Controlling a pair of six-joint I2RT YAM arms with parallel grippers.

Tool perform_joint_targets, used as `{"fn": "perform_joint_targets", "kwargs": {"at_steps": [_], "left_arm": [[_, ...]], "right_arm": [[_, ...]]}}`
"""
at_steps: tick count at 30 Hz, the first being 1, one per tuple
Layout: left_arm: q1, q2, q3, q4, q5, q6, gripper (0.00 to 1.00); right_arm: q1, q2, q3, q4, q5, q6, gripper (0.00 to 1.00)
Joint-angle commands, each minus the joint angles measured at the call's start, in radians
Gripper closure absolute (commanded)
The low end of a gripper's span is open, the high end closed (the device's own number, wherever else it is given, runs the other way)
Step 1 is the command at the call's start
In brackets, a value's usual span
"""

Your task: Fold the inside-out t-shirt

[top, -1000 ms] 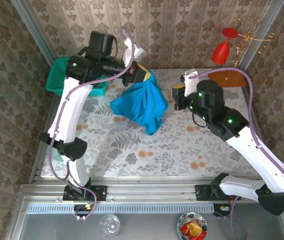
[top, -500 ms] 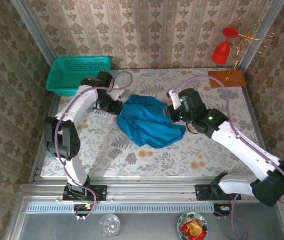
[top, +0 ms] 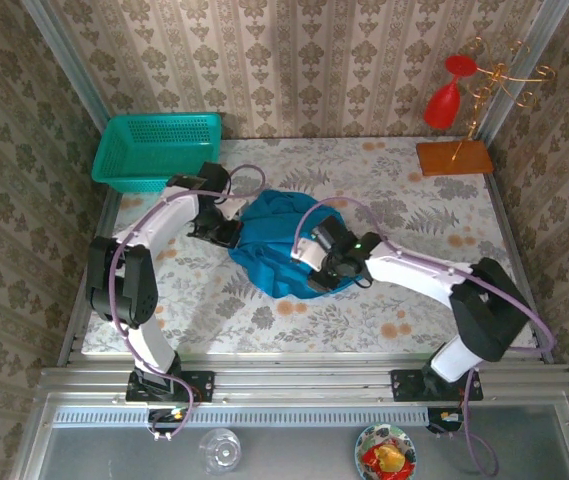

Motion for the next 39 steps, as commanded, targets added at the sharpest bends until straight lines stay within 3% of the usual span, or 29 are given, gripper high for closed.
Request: {"fn": "perform_joint_targets", "kwargs": {"at_steps": [1, 10, 17, 19, 24, 33, 39], "left_arm": [[0.002, -0.047, -0.022, 0.024, 0.002, -0.033, 1.00], [0.016, -0.112, -0.071, 0.083, 0.067, -0.068, 1.00], [0.025, -0.149, -0.093, 0.091, 0.089, -0.075, 1.00], [0.025, -0.152, -0.096, 0.089, 0.087, -0.075, 1.00], [0.021, -0.176, -0.093, 0.087, -0.007, -0.092, 1.00], [0.021, -0.258, -0.100, 0.124, -0.098, -0.110, 1.00], [0.022, -0.293, -0.110, 0.169, -0.011, -0.127, 1.00]], "right_arm": [[0.029, 0.055, 0.071, 0.082, 0.051, -0.113, 0.58], [0.077, 0.240, 0.235, 0.224, -0.074, -0.031, 0.64], [0.081, 0.350, 0.328, 0.215, -0.049, -0.017, 0.65], [0.080, 0.363, 0.335, 0.207, -0.015, -0.019, 0.73], [0.080, 0.316, 0.344, 0.157, 0.032, -0.006, 1.00], [0.079, 0.084, 0.335, 0.031, 0.075, 0.040, 1.00], [0.071, 0.013, 0.281, 0.070, -0.018, 0.069, 1.00]]}}
